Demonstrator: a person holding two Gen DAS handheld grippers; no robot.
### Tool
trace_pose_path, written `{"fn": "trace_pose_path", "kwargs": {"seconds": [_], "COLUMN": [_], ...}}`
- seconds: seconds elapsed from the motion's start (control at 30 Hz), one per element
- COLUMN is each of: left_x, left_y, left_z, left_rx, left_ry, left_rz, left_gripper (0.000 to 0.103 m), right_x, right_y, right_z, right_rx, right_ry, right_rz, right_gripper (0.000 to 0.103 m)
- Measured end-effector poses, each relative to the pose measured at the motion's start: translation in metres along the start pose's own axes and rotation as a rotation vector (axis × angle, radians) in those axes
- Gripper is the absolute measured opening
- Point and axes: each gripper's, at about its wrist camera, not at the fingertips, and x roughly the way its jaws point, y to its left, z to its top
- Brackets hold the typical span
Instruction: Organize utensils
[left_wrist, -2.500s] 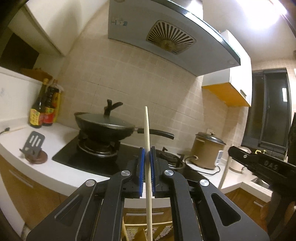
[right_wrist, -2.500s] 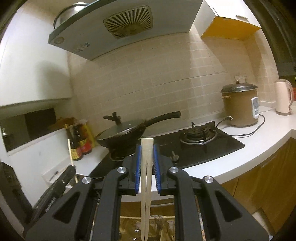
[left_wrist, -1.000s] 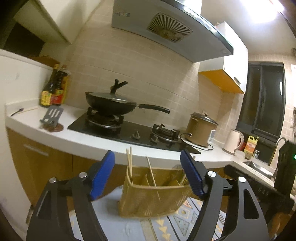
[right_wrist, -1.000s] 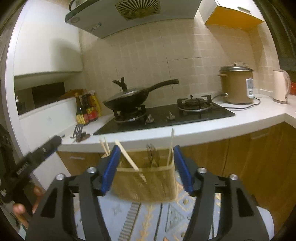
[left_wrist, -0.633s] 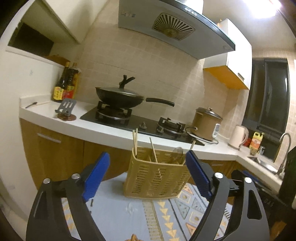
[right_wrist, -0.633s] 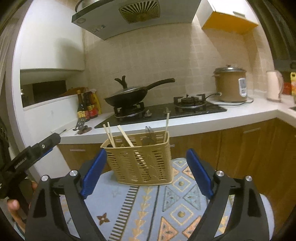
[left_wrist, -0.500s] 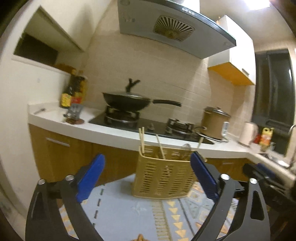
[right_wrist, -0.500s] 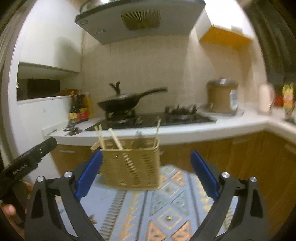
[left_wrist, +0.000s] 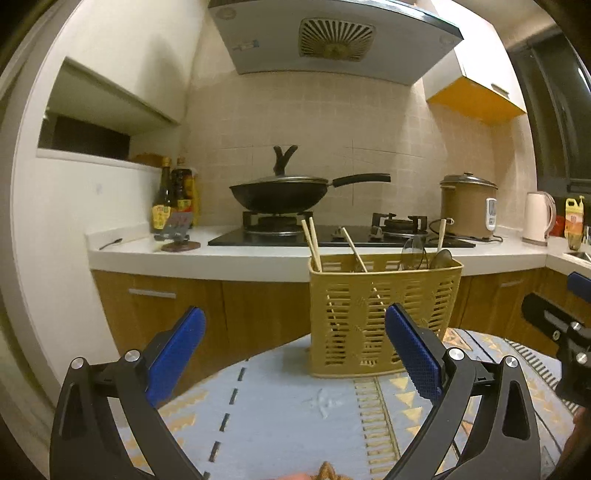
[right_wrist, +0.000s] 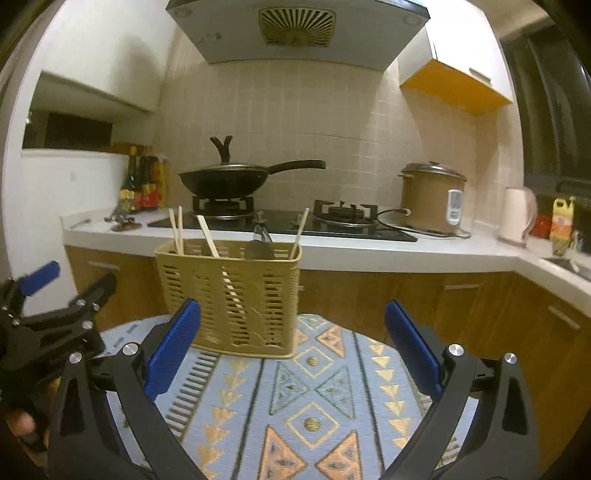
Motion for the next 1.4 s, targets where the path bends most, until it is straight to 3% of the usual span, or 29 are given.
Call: {"fn": "trace_pose_path", "kwargs": {"seconds": [0.5, 1.4], "left_x": [0.011, 0.016], "left_y": [0.006, -0.002], "left_z": [-0.007, -0.012], "left_rx": [-0.048, -0.011], "left_ry": [0.099, 0.143], "left_rz": [-0.058, -0.058], "left_gripper": [0.095, 0.095], "right_x": [0.014, 0.013], "right_y": [-0.025, -0.019], "right_z": [-0.006, -0.005], "right_rx": [0.122, 0.097], "right_ry": [0.073, 0.084], "right_rz": [-0.036, -0.03], "right_gripper": [0.095, 0.095]}}
